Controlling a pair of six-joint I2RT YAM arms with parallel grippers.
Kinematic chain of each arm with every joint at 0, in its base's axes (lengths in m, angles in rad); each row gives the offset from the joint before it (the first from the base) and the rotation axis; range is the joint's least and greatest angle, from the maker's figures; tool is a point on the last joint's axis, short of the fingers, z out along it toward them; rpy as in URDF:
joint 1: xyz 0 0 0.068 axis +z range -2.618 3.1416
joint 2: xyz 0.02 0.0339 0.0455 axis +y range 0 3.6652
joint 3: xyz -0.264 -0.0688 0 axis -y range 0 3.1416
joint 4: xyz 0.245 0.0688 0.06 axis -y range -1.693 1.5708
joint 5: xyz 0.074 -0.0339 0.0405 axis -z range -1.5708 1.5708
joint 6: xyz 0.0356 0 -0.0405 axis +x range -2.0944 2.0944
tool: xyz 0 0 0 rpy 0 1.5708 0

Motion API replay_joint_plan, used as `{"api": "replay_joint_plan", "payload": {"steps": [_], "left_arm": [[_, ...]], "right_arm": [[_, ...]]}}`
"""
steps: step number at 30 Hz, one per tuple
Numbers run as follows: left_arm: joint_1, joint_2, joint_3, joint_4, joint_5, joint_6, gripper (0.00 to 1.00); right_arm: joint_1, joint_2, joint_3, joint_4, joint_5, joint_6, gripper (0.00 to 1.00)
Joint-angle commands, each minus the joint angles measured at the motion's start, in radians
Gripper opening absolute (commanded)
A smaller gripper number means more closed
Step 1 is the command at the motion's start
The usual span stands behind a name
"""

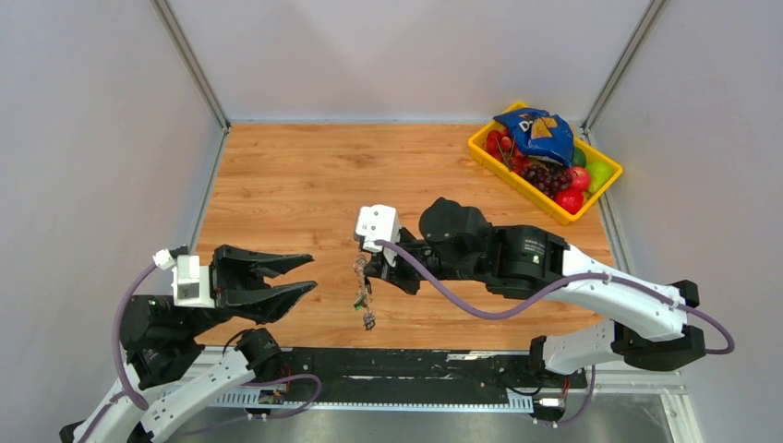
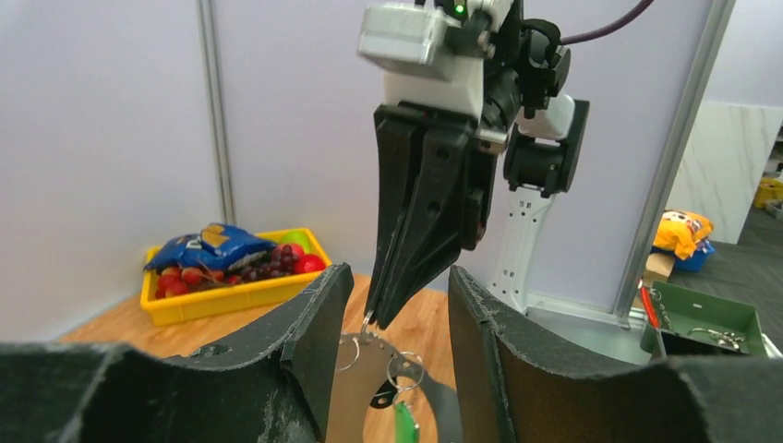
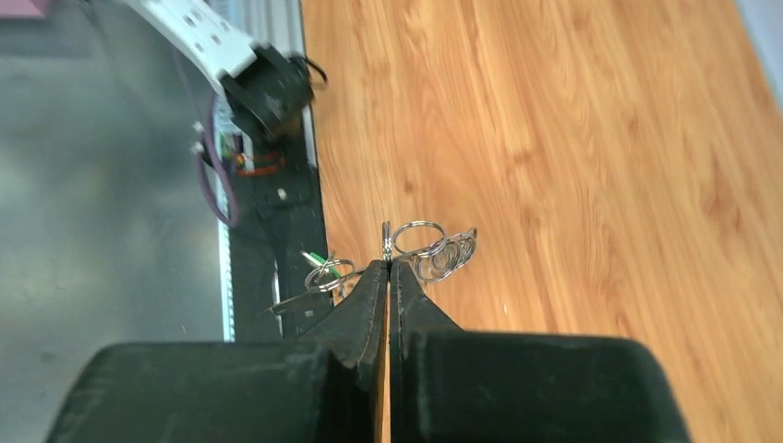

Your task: Put the keys on the keyring

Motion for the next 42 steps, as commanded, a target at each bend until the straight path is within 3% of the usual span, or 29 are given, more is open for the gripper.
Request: {"api": "replay_joint_plan", "payload": {"steps": [1,7,19,25,35,42], "left_arm": [[-0.002,0.013,0.002,-0.072,-0.069,0.001,0.53],[-0.001,0.014,-0.081,-0.065,-0.185,-0.07,0.65],[-0.001,0.013,-0.248,0.211,-0.063,-0.204,0.79],[-0.001,0.004,-0.242,0.219,-0.051,-0.224,0.81],[-0.001,-0.058,-0.197,0.122,-0.15,-0.184,0.84],[-0.002,0.0,-0.118,0.014,-0.213,-0.155,0.85]], "right_arm": [[-0.021,-0.055,-0.061,0.012,0.082,0.052,0.0],[-0.028,-0.092,-0.098,0.051,-0.074,-0.016,0.0],[-0.034,-0.091,0.038,-0.06,-0.315,-0.144,0.0],[-0.034,-0.068,0.071,-0.043,-0.234,-0.09,0.0],[-0.035,-0.086,-0.002,0.106,-0.041,0.045,0.0],[-0.034,-0.051,-0.013,0.179,0.183,0.149,0.0]]}}
